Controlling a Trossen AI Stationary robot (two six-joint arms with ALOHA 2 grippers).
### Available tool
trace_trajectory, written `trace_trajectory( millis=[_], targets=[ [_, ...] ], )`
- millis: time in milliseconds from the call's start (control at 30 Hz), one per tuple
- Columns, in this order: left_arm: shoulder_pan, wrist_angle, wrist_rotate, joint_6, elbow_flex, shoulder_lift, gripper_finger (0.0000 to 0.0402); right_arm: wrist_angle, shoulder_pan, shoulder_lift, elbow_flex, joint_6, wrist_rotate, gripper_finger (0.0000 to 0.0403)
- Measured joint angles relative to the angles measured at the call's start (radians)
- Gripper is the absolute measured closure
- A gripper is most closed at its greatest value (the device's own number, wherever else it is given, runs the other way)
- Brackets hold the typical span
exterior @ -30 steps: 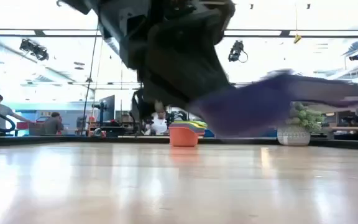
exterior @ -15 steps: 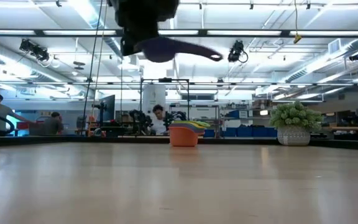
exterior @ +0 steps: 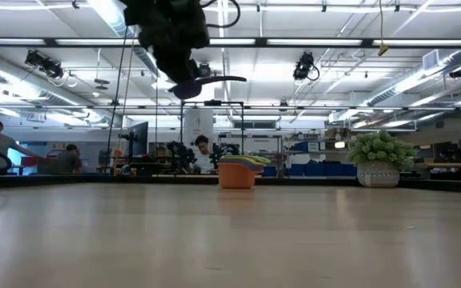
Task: Nest measuring cups in basket
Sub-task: Stack the dark blue measuring cup on top of the green measuring cup
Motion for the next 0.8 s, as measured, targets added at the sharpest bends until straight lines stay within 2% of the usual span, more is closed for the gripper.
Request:
trace_trajectory(
  millis=[133,200,367,567,800],
  targets=[
    [0.059,0.048,-0.074,0.169,0.000,0.015,0.0393,-0.010,-0.019,0.014,0.000,0.134,0.159,0.0402],
    [0.074,0.072,-0.080,0.253,0.000,0.029,0.0393,-0.012,-0.032,0.017,-0.001,0.181,0.197,0.0402],
    [0.086,0.141,-0.090,0.303,0.000,0.060,0.0393,-0.011,-0.066,0.021,0.000,0.203,0.229,0.0402],
    [0.112,0.303,-0.092,0.323,0.001,0.086,0.0393,-0.006,-0.117,0.035,0.000,0.198,0.228,0.0402],
    [0.168,0.340,-0.014,0.387,0.030,0.132,0.0393,0.019,-0.179,0.061,-0.001,0.206,0.215,0.0402]
  ],
)
